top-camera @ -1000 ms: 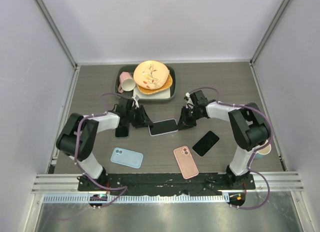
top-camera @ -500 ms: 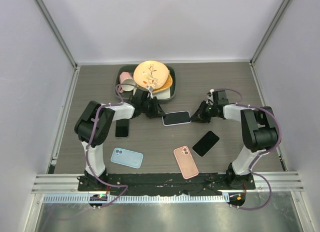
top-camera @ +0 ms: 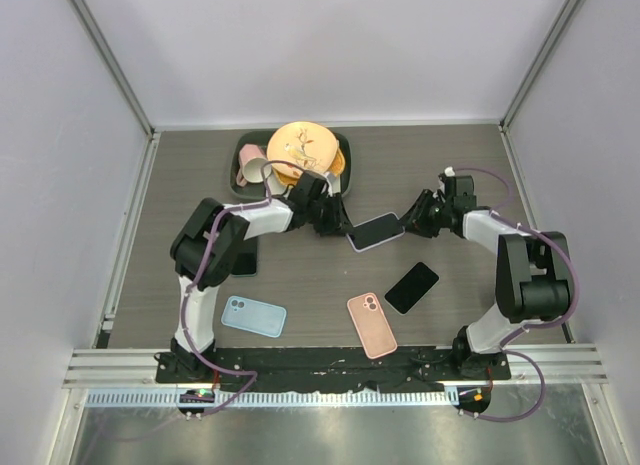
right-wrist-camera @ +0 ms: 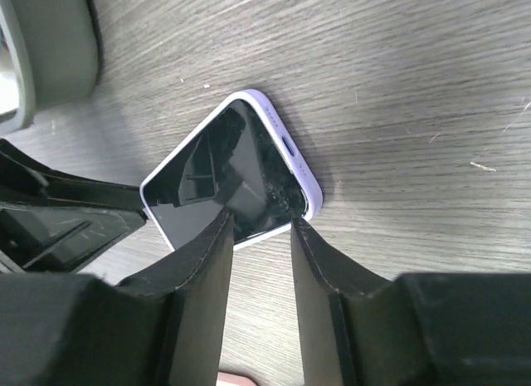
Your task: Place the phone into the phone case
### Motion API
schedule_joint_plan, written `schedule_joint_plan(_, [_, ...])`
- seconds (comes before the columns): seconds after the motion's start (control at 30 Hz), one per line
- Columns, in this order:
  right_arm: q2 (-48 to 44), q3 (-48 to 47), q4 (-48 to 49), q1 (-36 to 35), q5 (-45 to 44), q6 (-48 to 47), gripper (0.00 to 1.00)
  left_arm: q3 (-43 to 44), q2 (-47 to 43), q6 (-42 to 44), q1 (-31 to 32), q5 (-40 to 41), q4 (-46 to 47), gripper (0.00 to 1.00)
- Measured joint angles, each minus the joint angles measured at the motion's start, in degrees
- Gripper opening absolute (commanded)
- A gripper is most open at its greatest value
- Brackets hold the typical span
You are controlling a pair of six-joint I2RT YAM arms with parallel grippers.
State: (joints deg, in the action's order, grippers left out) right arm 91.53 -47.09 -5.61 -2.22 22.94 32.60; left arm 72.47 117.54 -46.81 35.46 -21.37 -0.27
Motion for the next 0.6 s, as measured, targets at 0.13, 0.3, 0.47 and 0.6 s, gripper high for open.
schedule_joint_plan(0.13, [-0.1,0.1,-1.8,-0.5,-1.2,-1.3,0.54,1.2,-0.7,2.5,0.3,2.8,-3.5,0.46])
schedule_joint_plan(0.3, [-4.2,1.8,-3.3,-0.5,-2.7,-2.4,0.68,-0.9,-5.1,6.5,0.5,6.9,-8.3,0.5])
schedule_joint_plan(0.47, [-11.6,2.1,-3.7,-0.7,-1.9,-4.2,0.78,-10.0,-16.1,11.2,0.4,7.7,-8.9,0.54])
schedule_joint_plan(0.6, [-15.1,3.2,-0.8,-1.9,2.1,-4.7,0.79,-17.1,-26.4,14.0,0.4,4.2,-8.2,0.56])
